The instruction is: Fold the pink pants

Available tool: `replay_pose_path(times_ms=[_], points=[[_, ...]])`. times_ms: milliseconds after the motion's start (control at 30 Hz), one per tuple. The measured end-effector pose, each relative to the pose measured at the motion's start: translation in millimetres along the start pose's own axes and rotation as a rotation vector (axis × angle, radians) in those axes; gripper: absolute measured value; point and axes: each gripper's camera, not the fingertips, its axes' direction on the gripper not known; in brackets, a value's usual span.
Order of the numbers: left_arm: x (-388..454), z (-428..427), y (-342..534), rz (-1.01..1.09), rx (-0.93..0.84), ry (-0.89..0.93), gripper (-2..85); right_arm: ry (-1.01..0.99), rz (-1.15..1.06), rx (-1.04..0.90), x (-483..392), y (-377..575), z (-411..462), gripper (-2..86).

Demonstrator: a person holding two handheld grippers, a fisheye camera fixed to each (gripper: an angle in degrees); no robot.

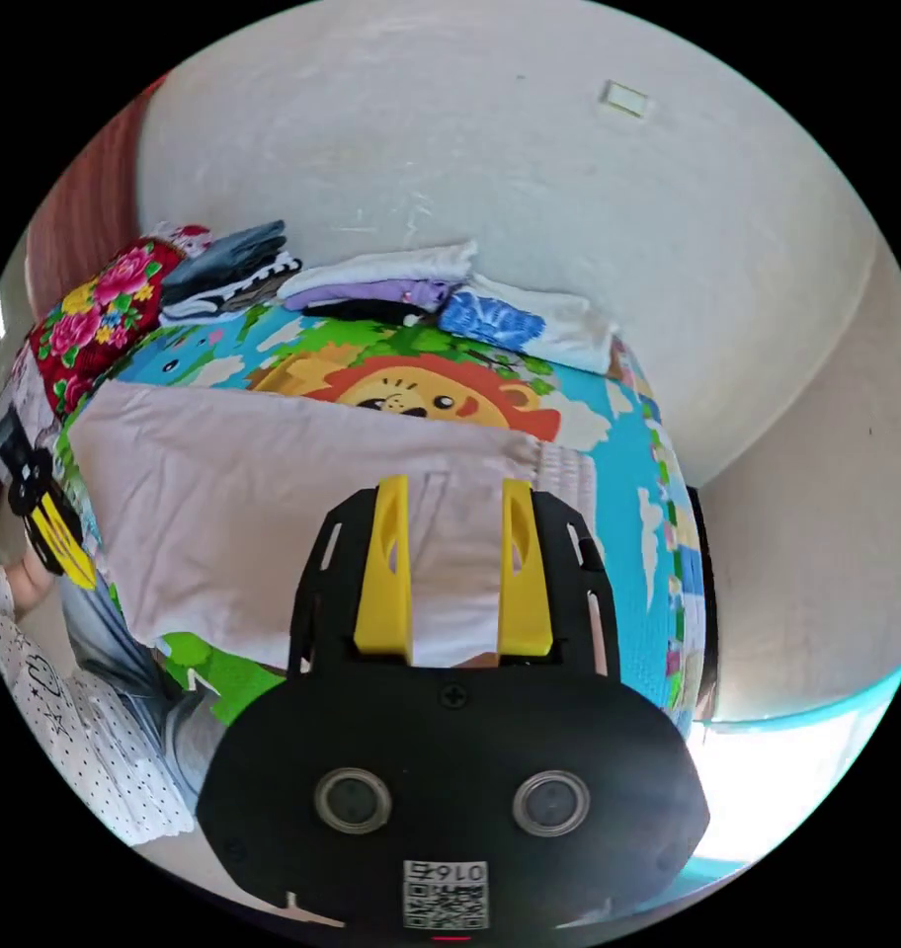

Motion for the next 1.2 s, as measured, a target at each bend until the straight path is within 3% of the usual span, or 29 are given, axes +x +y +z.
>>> replay_pose_path(times_ms=[100, 267, 533, 667, 900, 1000, 1200], points=[[34, 17, -9, -0.059, 0.066, -0.096, -1.0, -0.059, 0.044, 0.034, 42, 59, -4, 12.8], [75, 20, -25, -0.228, 0.137, -0.317, -1.0, -0.028, -0.071, -0.005, 41, 119, 20, 12.3], [124, 7, -58, -0.261, 0.100, -0.349, -1.0, 0.039, -0.206, -0.004, 13, 167, 78, 10.4], [150, -8, -73, -0.251, 0.090, -0.332, -1.0, 0.116, -0.335, -0.021, 17, 184, 85, 2.8], [195, -35, -100, -0.250, 0.095, -0.293, -0.9, 0.025, -0.433, -0.103, 43, 196, 123, 0.1], [221, -52, -115, -0.233, 0.127, -0.253, -0.8, -0.034, -0.398, -0.098, 59, 207, 142, 0.0], [273, -73, -158, -0.221, 0.173, -0.373, 3.7, -0.161, -0.274, -0.036, 87, 232, 161, 0.2]])
